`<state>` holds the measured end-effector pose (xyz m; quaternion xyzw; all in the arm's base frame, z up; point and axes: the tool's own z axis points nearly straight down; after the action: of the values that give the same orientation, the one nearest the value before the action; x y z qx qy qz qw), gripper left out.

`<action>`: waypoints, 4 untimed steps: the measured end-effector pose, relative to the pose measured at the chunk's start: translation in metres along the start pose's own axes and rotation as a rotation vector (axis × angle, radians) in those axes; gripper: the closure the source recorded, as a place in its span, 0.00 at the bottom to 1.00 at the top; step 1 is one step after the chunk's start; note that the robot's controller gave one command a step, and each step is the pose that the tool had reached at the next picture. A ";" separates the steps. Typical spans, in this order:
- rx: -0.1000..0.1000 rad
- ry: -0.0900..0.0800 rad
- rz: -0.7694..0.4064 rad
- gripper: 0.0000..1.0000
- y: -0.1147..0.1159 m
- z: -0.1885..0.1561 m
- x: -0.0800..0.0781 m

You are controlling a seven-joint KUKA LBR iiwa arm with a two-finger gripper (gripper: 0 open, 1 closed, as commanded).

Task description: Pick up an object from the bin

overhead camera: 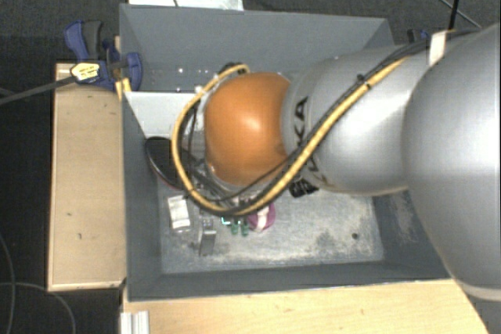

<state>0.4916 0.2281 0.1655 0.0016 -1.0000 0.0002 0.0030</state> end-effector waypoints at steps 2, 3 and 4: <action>0.002 -0.013 -0.948 0.00 0.001 0.064 -0.041; 0.002 -0.012 -1.336 0.00 0.025 0.060 -0.066; 0.002 -0.005 -1.544 0.00 0.024 0.096 -0.050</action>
Offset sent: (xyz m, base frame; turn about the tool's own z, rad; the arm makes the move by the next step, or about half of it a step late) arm 0.0413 0.0235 -0.0955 -0.5261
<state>0.5408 0.2521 0.0694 0.6988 -0.7153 -0.0010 0.0002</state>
